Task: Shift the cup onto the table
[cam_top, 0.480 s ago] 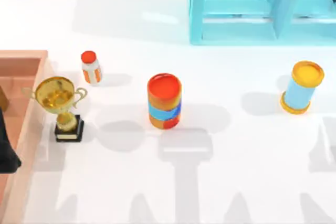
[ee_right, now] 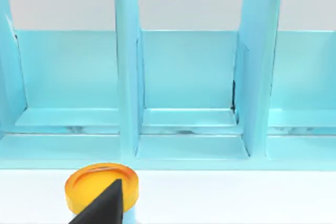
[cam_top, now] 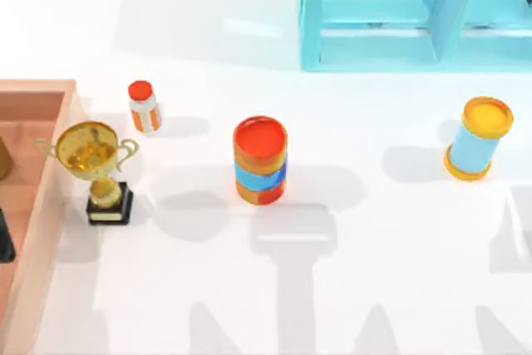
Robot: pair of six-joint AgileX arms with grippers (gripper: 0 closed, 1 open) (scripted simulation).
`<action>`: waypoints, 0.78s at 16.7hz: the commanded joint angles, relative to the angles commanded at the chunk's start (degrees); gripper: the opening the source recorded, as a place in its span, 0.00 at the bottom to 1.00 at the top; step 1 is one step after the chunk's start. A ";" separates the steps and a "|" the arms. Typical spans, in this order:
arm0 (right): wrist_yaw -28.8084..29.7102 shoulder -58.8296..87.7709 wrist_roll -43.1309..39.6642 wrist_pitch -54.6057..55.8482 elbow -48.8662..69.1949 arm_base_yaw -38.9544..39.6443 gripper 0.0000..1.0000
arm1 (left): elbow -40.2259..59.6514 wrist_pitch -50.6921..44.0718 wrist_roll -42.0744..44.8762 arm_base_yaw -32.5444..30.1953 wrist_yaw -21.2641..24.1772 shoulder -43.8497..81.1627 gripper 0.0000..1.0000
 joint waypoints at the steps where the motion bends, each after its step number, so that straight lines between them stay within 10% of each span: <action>1: 0.00 0.00 0.00 0.00 0.00 0.00 1.00 | 3.54 -4.03 0.98 0.93 -0.01 4.27 1.00; 13: 0.00 0.00 0.00 0.00 0.00 0.00 1.00 | 46.02 -53.75 12.88 12.10 -0.05 62.13 1.00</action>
